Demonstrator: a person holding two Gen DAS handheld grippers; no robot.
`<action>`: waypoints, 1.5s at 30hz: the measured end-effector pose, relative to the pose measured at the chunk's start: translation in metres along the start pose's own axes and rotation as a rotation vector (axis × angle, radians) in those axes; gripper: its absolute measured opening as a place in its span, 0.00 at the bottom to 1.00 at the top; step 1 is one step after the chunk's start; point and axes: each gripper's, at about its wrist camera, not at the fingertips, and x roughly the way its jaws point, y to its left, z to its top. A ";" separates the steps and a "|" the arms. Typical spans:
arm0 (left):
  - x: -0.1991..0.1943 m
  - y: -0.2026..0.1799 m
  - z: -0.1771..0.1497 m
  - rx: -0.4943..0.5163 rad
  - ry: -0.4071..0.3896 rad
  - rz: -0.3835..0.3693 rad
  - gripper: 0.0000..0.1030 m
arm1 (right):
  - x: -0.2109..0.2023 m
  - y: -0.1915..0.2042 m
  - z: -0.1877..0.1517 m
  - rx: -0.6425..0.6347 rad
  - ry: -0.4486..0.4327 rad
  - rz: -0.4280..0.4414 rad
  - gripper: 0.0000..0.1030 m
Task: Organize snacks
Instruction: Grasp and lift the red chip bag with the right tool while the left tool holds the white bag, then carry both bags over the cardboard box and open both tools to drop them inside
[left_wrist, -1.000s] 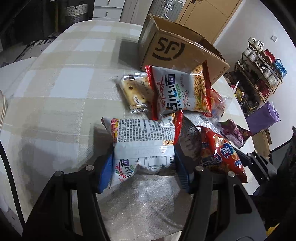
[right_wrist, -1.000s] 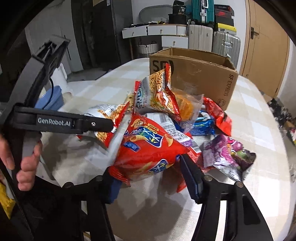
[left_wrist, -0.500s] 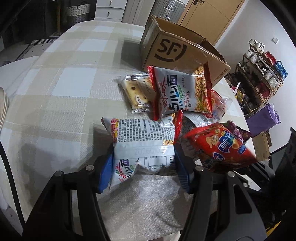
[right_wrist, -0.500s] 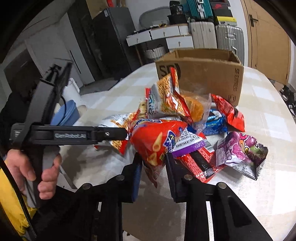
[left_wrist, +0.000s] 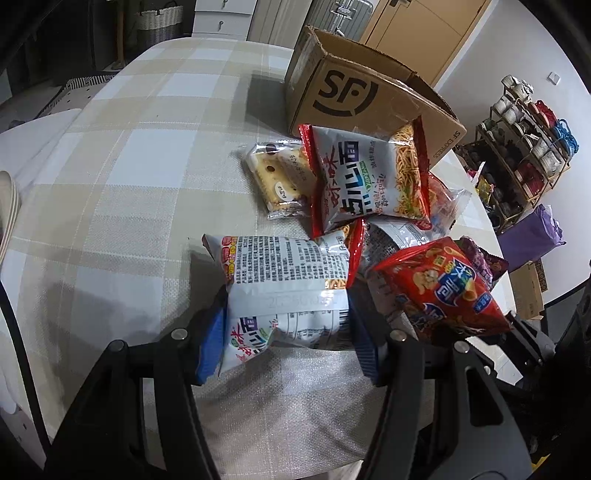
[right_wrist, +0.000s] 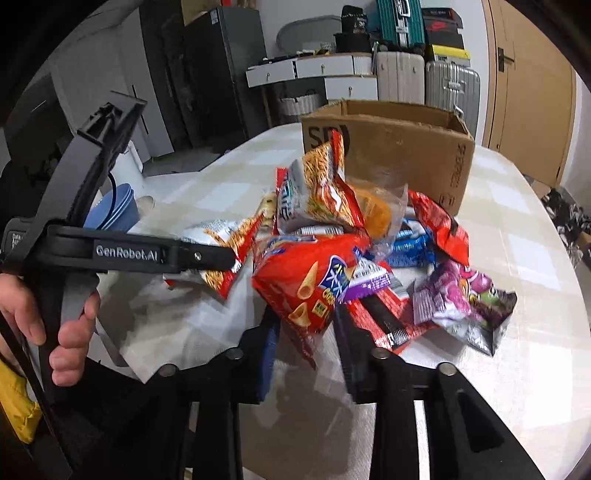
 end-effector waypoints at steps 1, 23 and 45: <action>0.000 -0.001 0.000 0.002 -0.001 0.000 0.55 | 0.001 0.000 0.001 -0.001 -0.003 -0.019 0.44; -0.005 0.001 -0.001 0.003 -0.004 -0.008 0.55 | 0.007 -0.013 0.013 0.164 -0.077 0.139 0.28; -0.049 -0.006 -0.014 0.032 -0.126 -0.048 0.55 | -0.065 -0.035 0.026 0.227 -0.216 0.224 0.27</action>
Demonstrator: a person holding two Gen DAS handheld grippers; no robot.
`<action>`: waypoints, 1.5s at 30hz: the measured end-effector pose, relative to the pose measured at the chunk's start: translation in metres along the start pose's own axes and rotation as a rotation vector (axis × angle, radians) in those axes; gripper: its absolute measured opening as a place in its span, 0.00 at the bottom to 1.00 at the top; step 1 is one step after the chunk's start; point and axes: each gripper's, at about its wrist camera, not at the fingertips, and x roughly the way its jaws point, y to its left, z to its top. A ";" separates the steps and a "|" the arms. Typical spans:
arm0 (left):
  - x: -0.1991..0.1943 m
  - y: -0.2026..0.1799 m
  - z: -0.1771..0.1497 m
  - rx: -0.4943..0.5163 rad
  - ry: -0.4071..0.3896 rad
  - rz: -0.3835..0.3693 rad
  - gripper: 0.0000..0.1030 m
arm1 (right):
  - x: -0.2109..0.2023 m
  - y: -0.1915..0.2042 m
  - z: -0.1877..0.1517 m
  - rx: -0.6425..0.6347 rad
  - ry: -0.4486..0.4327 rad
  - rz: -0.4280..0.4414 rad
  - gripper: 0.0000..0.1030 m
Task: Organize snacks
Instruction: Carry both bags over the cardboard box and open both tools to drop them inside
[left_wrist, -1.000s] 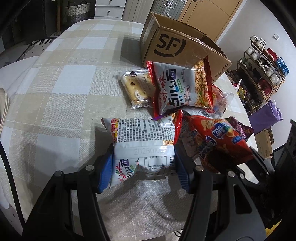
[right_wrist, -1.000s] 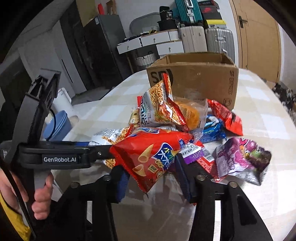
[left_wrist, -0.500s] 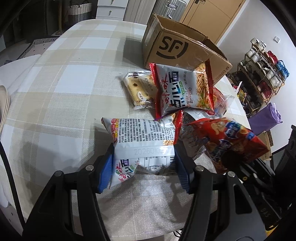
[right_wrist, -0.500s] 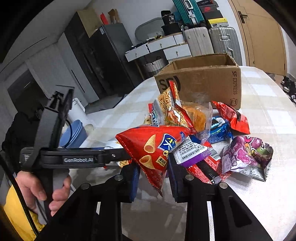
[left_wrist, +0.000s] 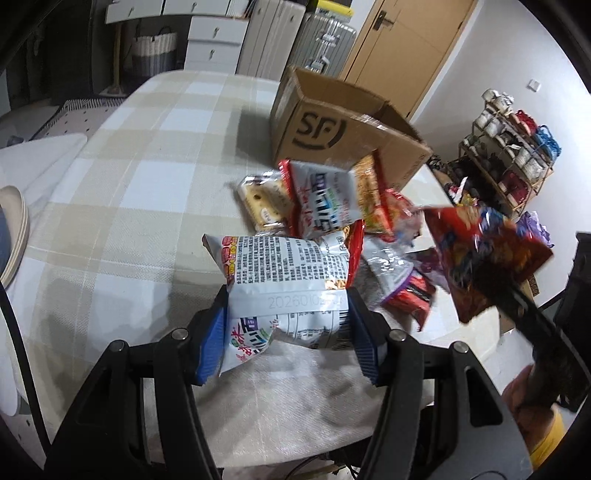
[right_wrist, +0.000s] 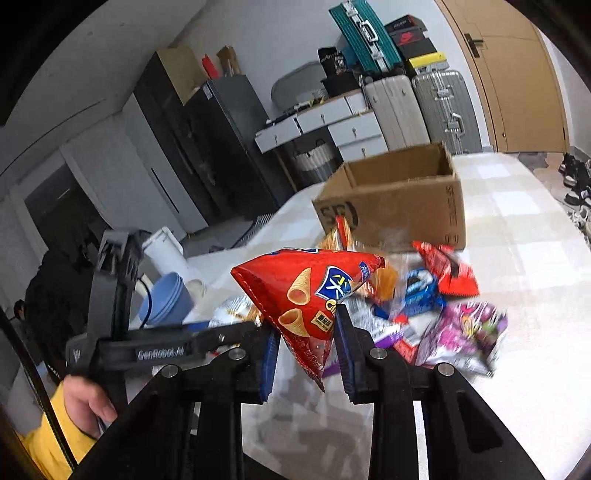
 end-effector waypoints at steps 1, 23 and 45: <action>-0.004 -0.002 0.000 0.005 -0.009 -0.005 0.55 | -0.004 -0.001 0.003 0.004 -0.007 0.004 0.27; -0.052 -0.020 0.036 0.047 -0.130 -0.028 0.55 | 0.000 -0.030 0.069 0.074 -0.055 0.060 0.27; 0.075 -0.072 0.260 0.119 -0.005 -0.072 0.55 | 0.095 -0.104 0.185 0.194 -0.039 -0.008 0.27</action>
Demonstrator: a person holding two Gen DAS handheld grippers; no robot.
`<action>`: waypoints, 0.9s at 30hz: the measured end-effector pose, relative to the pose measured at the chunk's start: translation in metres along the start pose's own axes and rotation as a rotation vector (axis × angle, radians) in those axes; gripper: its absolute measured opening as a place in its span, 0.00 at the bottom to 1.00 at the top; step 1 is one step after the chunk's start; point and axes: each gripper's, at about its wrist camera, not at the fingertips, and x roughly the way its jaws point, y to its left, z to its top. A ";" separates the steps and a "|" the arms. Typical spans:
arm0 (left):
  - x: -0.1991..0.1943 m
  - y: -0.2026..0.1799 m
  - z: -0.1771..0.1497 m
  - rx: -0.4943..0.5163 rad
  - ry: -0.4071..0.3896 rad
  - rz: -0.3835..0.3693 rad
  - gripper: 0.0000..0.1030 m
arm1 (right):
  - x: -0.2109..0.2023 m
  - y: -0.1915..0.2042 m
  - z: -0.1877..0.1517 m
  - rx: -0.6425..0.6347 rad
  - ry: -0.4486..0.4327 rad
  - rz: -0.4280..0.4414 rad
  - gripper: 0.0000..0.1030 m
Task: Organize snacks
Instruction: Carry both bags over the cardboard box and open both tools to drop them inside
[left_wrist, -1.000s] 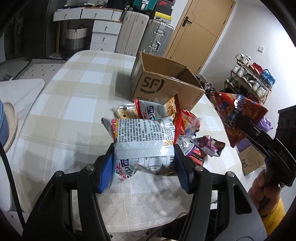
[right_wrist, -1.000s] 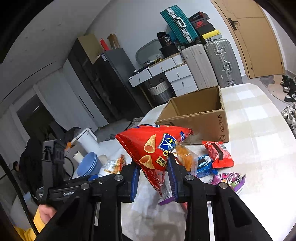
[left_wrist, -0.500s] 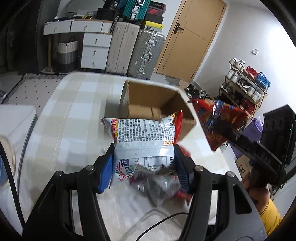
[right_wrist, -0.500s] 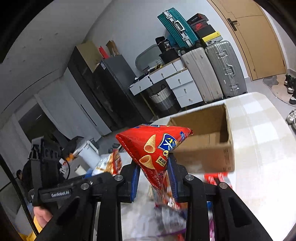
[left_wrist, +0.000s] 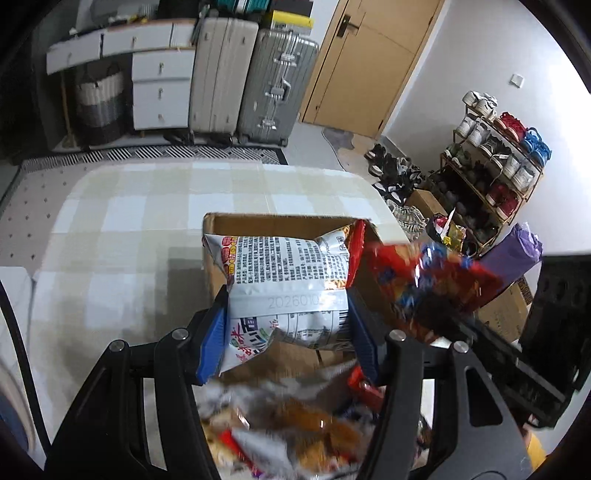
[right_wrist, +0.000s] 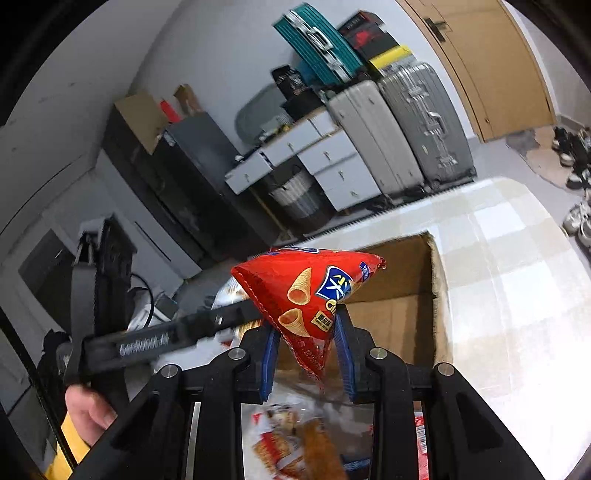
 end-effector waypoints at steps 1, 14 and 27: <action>0.011 0.002 0.008 -0.001 0.018 0.003 0.55 | 0.006 -0.005 0.002 0.004 0.014 -0.017 0.27; 0.111 0.041 0.028 -0.130 0.148 -0.087 0.55 | 0.059 -0.042 0.017 -0.019 0.165 -0.090 0.27; 0.124 0.030 0.017 -0.117 0.201 -0.090 0.55 | 0.064 -0.049 0.011 -0.018 0.208 -0.177 0.28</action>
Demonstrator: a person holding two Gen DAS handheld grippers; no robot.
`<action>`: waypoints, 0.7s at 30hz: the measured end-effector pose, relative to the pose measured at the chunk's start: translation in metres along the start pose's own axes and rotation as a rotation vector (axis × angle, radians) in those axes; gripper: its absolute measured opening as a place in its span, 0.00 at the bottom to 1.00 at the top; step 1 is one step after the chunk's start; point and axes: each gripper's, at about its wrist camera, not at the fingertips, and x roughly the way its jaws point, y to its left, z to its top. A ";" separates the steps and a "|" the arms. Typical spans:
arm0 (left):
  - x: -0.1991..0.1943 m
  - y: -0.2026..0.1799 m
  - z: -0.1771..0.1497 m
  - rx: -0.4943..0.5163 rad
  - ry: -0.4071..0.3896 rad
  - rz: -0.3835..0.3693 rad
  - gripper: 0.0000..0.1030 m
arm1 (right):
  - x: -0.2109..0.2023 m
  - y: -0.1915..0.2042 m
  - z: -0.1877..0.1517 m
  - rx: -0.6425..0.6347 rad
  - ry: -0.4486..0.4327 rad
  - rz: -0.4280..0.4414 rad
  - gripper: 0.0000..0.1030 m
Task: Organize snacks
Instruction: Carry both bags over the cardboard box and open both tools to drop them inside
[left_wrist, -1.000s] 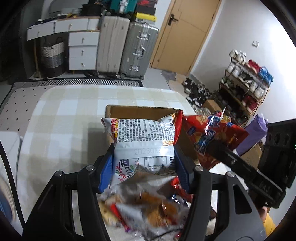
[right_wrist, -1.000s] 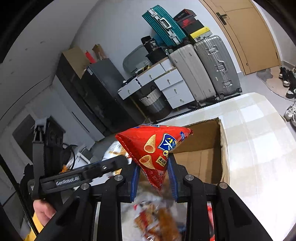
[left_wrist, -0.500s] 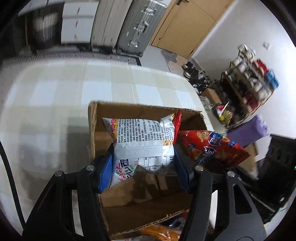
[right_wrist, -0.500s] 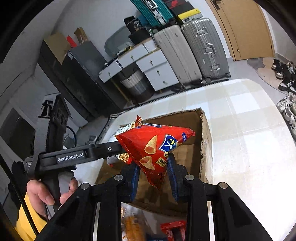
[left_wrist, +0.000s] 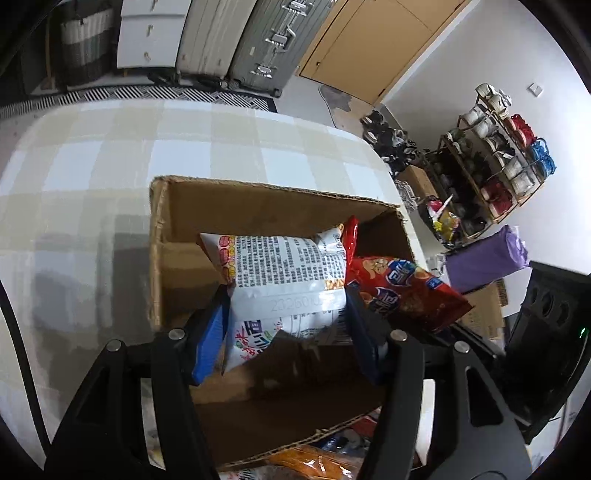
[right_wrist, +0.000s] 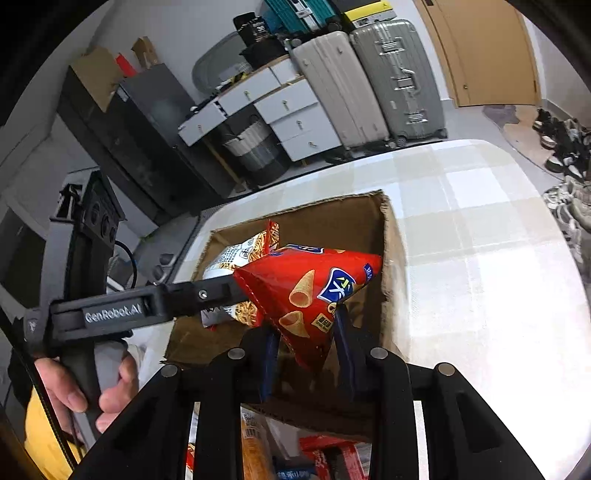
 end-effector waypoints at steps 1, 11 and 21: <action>0.000 0.000 0.000 -0.001 0.003 0.007 0.55 | 0.000 0.001 -0.001 0.000 0.007 0.000 0.28; -0.005 -0.006 -0.010 -0.052 0.050 0.001 0.65 | -0.002 0.002 -0.003 0.004 0.010 -0.026 0.28; -0.009 -0.014 -0.026 -0.050 0.060 0.029 0.65 | -0.012 0.001 -0.004 0.003 0.007 -0.027 0.28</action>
